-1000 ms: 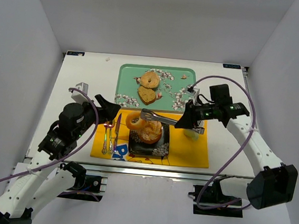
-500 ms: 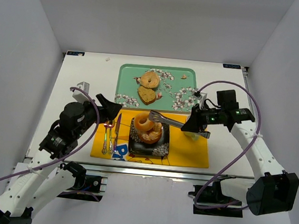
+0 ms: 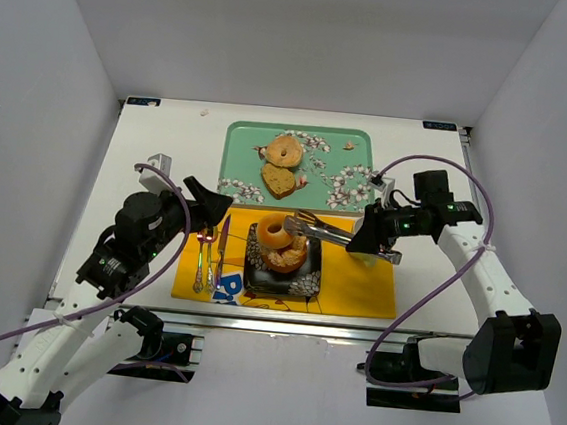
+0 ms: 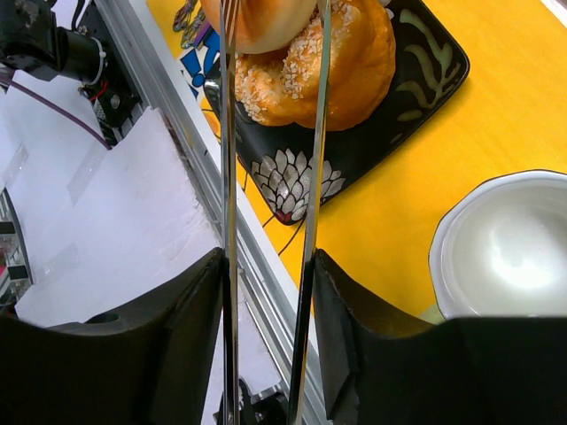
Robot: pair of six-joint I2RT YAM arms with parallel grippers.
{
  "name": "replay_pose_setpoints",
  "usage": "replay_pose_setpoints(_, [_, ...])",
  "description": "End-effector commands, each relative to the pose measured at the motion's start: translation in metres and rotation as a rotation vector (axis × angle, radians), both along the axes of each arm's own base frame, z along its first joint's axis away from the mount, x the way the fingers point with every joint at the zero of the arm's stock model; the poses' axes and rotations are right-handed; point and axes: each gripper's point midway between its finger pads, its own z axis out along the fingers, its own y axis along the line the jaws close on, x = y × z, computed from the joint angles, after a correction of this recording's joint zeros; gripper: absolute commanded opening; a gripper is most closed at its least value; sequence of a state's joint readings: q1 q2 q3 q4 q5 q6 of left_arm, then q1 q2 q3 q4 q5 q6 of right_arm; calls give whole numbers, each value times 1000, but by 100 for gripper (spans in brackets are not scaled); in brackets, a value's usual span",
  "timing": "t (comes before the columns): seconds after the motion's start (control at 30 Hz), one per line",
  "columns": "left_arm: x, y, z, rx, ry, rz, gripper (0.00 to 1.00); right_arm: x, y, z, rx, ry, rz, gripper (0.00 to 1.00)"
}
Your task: Place the bread
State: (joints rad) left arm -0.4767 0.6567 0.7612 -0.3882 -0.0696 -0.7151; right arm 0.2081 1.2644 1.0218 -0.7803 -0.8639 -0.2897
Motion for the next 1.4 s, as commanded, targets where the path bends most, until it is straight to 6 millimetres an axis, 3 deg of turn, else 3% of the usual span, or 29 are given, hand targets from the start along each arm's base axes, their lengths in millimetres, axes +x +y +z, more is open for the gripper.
replay_pose_setpoints(0.0, [-1, 0, 6, -5, -17, -5, 86, 1, 0, 15, 41, -44, 9, 49])
replay_pose_setpoints(0.43, [-4, 2, 5, -11, -19, -2, 86, 21, -11, 37, 82, -83, -54, 50])
replay_pose_setpoints(0.57, [-3, 2, 6, -12, -21, -2, 86, 32, -16, 52, 107, -108, -83, 45])
replay_pose_setpoints(0.67, [-3, 1, 7, -14, -25, -2, 86, 56, -33, 67, 122, -143, -182, 39])
replay_pose_setpoints(0.77, [-2, 1, 8, -16, -29, -4, 86, 89, -73, 70, 108, -169, -358, 33])
replay_pose_setpoints(0.87, [-2, -1, 7, -18, -32, -10, 86, 115, -113, 56, 47, -184, -502, 24])
replay_pose_setpoints(0.9, [-2, -1, 6, -17, -31, -10, 86, 125, -138, 49, 3, -199, -586, 22])
replay_pose_setpoints(1.0, [-1, -2, 5, -16, -31, -14, 86, 140, -187, 18, -120, -214, -723, 15])
replay_pose_setpoints(1.1, [-1, -2, 2, -15, -30, -17, 86, 150, -223, -14, -230, -234, -819, 14])
replay_pose_setpoints(1.23, [1, -5, -1, -11, -23, -25, 86, 159, -253, -52, -348, -263, -921, 15])
replay_pose_setpoints(1.37, [4, -7, -2, -6, -15, -30, 86, 159, -267, -92, -429, -193, -955, 22])
